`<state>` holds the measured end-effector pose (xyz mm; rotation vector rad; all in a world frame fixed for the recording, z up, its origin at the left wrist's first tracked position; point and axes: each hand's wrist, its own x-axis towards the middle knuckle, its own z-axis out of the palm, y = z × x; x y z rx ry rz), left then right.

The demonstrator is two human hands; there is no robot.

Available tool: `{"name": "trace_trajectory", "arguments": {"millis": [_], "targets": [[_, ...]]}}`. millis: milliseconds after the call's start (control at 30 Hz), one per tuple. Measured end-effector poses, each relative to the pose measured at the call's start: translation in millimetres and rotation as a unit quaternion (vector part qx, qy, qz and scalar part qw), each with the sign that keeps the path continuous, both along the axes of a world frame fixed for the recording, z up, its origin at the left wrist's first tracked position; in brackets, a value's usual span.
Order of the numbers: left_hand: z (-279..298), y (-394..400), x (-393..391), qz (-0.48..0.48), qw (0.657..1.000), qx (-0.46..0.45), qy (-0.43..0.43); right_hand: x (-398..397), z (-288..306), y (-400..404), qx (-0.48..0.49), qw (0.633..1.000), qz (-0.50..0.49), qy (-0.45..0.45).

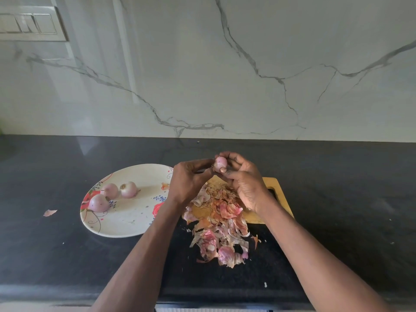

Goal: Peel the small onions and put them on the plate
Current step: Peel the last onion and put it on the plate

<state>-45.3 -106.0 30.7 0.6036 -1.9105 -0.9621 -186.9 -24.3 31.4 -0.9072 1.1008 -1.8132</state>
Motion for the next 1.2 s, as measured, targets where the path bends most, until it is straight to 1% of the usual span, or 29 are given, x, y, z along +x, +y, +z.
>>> {"name": "trace_trajectory", "arguments": {"millis": [200,400,533,700,933,1067,1133,1200], "targets": [[-2,-1,-1,0.010,1.000,-0.007,-0.007,3,-3,-1,0.004,0.998,-0.032,0.057],[-6,-1,-3,0.037,0.999,-0.039,-0.010,4,-7,-2,0.009,0.994,-0.054,0.098],[-7,1,-3,0.046,0.997,-0.054,-0.010,4,-9,-2,0.018,0.991,-0.058,0.122],[-7,4,-2,0.057,0.997,-0.049,0.004,8,-9,1,0.028,0.988,-0.055,0.143],[-5,5,-5,0.065,0.998,-0.014,0.003,6,-6,3,0.036,0.992,-0.042,0.114],[-4,3,-4,0.116,0.993,0.003,0.012,9,-5,0,0.032,0.996,-0.027,0.083],[-6,-3,-3,0.149,0.989,0.012,-0.005,8,-4,0,0.025,0.999,-0.013,0.041],[-9,-11,-3,0.165,0.985,0.016,-0.047,7,-2,0,0.018,1.000,-0.002,0.018]]}}
